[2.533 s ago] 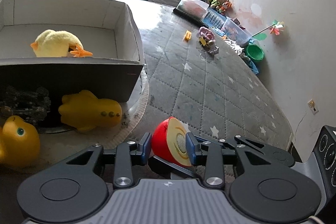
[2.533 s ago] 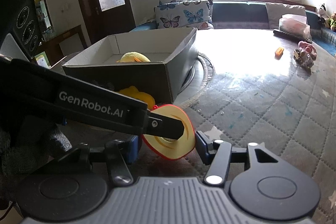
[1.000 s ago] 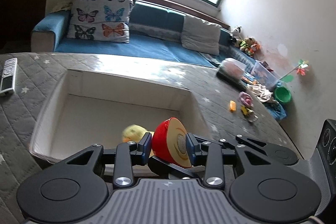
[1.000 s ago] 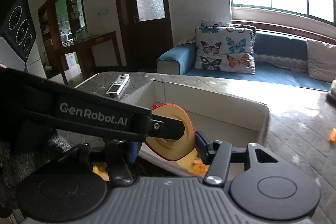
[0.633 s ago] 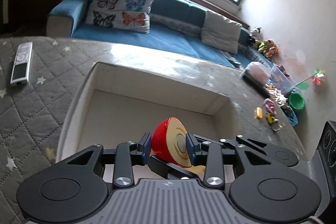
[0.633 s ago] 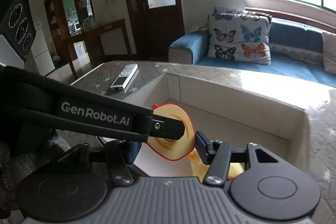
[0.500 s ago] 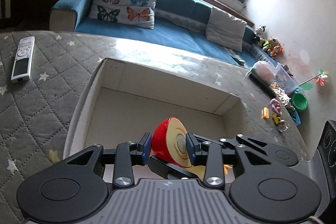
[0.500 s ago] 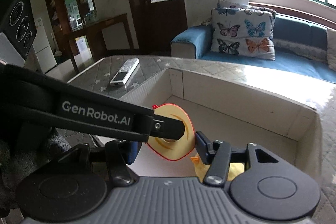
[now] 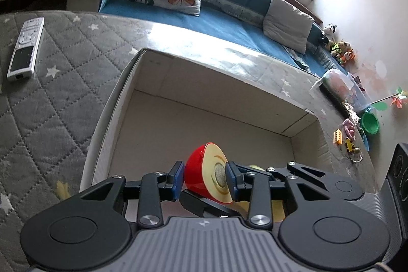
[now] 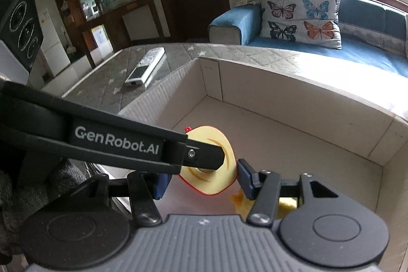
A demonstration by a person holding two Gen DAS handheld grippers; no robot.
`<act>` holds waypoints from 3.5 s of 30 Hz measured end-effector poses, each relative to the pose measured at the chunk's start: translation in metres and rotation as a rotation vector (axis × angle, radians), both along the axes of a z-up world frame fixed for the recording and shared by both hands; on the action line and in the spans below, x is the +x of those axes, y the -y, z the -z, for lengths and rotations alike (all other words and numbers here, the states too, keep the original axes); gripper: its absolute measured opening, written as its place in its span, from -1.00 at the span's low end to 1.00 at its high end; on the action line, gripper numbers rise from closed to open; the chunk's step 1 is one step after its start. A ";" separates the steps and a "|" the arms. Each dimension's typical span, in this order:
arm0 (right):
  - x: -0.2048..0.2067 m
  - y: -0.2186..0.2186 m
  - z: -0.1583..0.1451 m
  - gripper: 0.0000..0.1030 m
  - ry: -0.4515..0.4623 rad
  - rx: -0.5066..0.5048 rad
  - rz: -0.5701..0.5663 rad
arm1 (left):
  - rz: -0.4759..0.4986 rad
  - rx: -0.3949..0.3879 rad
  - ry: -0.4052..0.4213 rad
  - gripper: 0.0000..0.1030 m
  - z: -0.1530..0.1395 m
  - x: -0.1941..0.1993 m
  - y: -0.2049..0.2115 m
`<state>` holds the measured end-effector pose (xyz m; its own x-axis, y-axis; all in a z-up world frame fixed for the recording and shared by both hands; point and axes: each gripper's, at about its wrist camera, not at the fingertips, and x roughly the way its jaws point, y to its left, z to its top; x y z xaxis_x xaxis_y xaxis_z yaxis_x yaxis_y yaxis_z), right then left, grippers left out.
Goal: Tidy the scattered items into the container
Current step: 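Carry the half-apple over the box and release it inside, then withdraw the right tool from the box, then lower the right tool onto the large yellow rubber duck and close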
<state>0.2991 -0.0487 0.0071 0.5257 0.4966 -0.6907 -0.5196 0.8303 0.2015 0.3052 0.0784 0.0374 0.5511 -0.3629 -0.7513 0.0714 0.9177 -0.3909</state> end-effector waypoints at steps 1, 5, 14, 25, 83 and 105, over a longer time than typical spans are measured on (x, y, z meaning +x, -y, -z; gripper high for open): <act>0.000 -0.001 0.000 0.08 0.000 -0.003 -0.002 | -0.002 0.005 -0.007 -0.30 0.001 0.000 0.000; 0.001 -0.005 0.001 0.08 -0.002 -0.015 -0.011 | -0.007 0.010 -0.024 -0.29 0.007 0.001 -0.001; -0.002 -0.005 -0.003 0.08 0.001 -0.011 -0.006 | -0.028 0.007 -0.022 -0.28 0.006 -0.002 -0.004; -0.016 0.002 -0.014 0.08 0.021 0.008 -0.002 | -0.053 0.007 0.007 -0.27 -0.003 -0.013 -0.009; -0.177 0.057 -0.009 0.53 0.129 0.018 0.068 | -0.071 0.198 0.244 -0.26 -0.016 -0.198 0.016; -0.165 0.036 0.016 0.54 0.063 0.020 0.032 | -0.080 0.180 0.211 -0.26 -0.004 -0.199 0.005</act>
<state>0.1342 -0.0848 -0.0092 0.5840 0.4922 -0.6455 -0.5047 0.8430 0.1862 0.1065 0.0738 0.0414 0.7237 -0.1829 -0.6654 0.0585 0.9770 -0.2049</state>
